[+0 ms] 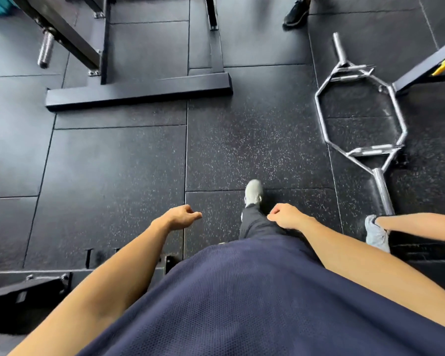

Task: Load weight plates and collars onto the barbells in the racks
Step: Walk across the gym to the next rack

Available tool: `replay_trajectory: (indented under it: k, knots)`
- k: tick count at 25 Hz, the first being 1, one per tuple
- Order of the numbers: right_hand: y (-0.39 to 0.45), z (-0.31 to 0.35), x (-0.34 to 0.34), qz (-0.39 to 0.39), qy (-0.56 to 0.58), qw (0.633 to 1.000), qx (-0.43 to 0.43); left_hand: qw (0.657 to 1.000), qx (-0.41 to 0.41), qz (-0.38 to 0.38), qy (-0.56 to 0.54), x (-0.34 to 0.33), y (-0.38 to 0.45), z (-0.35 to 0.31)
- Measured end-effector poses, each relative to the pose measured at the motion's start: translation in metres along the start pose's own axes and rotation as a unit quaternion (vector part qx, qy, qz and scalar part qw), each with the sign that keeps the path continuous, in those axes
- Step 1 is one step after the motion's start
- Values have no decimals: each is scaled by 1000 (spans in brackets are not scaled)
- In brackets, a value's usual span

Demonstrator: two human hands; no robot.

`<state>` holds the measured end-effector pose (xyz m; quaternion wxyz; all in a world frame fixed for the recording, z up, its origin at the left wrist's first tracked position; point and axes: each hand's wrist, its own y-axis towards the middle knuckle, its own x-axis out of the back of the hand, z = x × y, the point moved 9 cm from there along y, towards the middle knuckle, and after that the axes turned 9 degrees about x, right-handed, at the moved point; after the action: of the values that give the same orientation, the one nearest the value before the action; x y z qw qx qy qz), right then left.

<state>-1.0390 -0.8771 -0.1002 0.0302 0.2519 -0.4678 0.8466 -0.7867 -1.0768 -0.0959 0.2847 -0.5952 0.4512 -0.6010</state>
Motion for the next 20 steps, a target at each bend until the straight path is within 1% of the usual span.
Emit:
replay_trajectory:
  k: [4,7,8,11,13,15,17,18,20]
  knots:
    - [89,52,82,36,-38,998,18,999,21,2,-34,71,55,-43]
    - [155,109,153,63,-103,992,40,994,61,8,-90,124,82,-62]
    - [175,131,176,72,-128,988,49,990,73,8,-117,142,88,-67]
    - [231,204,225,107,-199,971,76,967,105,-39,-229,198,105,-66]
    - [266,254,239,132,-237,958,95,949,130,-45,-283,218,118,-59]
    - [305,308,241,155,-282,941,107,943,146,-21,-298,236,135,-50]
    - [345,368,236,161,-316,926,125,936,147,10,-319,258,156,-40]
    - [364,399,229,166,-329,919,137,932,146,17,-333,274,168,-30]
    - [395,461,220,170,-354,906,157,923,144,8,-357,320,188,-2]
